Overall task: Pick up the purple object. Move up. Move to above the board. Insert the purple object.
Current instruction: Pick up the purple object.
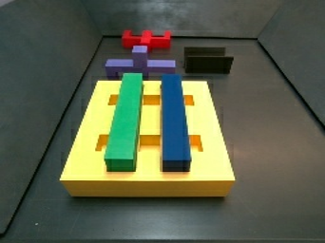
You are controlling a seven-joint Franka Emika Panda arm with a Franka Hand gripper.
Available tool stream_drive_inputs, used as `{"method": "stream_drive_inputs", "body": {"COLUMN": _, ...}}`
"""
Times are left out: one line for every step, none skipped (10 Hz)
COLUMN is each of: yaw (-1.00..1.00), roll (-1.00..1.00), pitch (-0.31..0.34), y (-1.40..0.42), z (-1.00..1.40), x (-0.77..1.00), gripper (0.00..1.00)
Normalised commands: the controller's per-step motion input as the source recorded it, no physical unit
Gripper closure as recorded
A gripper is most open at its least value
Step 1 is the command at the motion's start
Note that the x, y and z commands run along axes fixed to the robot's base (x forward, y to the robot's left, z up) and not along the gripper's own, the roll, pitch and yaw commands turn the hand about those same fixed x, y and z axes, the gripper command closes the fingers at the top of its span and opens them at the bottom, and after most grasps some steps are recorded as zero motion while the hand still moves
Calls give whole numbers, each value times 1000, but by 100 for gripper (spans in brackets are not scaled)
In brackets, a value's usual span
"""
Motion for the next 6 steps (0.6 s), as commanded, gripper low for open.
{"method": "stream_drive_inputs", "body": {"yaw": 0, "roll": 0, "pitch": 10, "y": 0, "z": 0, "x": 34, "gripper": 0}}
{"method": "stream_drive_inputs", "body": {"yaw": -420, "roll": 0, "pitch": 1, "y": -46, "z": 0, "x": 86, "gripper": 0}}
{"method": "stream_drive_inputs", "body": {"yaw": -623, "roll": 0, "pitch": 0, "y": -134, "z": 57, "x": 20, "gripper": 0}}
{"method": "stream_drive_inputs", "body": {"yaw": -757, "roll": 0, "pitch": 0, "y": -200, "z": 114, "x": 0, "gripper": 0}}
{"method": "stream_drive_inputs", "body": {"yaw": -823, "roll": 0, "pitch": 0, "y": -317, "z": 91, "x": 0, "gripper": 0}}
{"method": "stream_drive_inputs", "body": {"yaw": -786, "roll": 33, "pitch": 0, "y": -440, "z": 14, "x": 37, "gripper": 0}}
